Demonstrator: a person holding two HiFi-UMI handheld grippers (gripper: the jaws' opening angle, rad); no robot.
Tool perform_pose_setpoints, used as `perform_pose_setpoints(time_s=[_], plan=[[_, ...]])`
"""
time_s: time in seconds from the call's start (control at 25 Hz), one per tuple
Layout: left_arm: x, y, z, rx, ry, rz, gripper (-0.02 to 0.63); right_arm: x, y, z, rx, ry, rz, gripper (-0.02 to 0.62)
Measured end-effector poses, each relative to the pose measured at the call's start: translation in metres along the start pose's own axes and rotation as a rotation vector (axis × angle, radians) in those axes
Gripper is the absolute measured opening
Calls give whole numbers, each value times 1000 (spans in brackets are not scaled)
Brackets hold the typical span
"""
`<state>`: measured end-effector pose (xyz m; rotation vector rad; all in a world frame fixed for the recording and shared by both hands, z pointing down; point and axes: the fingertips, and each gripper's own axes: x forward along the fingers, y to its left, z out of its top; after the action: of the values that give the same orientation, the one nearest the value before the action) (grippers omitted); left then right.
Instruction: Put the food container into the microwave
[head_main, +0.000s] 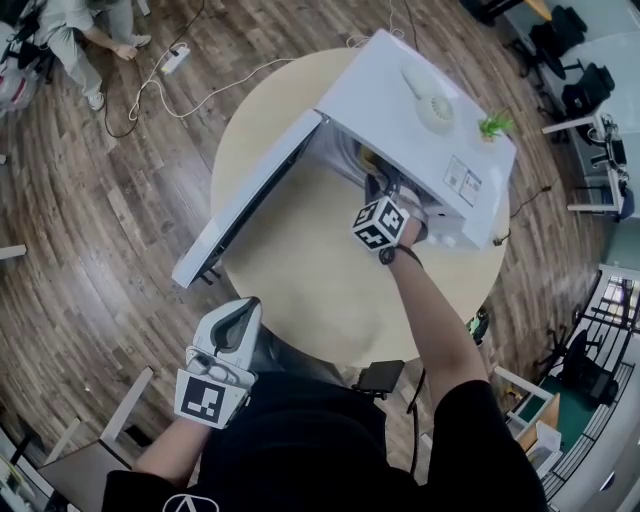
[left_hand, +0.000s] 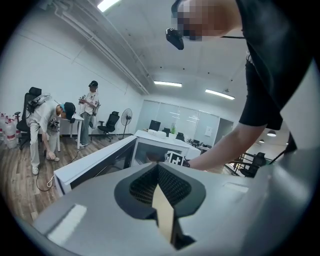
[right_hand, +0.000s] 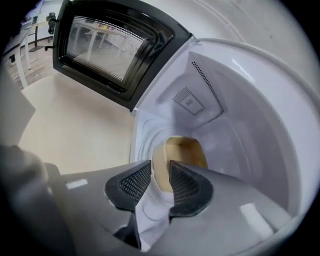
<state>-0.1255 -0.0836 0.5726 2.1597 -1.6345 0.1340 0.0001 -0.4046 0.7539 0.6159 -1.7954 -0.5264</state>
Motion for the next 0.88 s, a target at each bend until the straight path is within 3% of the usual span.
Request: perform_pose_setpoints(time_s=[0.28,0.52,0.72,0.88], plan=[[0,-5,24,46,-40,-18,0,-62,31,0,-36,-53,9,98],[-3,-13,50,99,-71,-48,0,-119,67,-34,-68,-31,101,94],[-1,-30,67,143,-98,-92,0,-162,96,-67,-47,0,183,75],[8,-45,77,192,-109,-130,0,-193,113,-84,31,16,220,31]])
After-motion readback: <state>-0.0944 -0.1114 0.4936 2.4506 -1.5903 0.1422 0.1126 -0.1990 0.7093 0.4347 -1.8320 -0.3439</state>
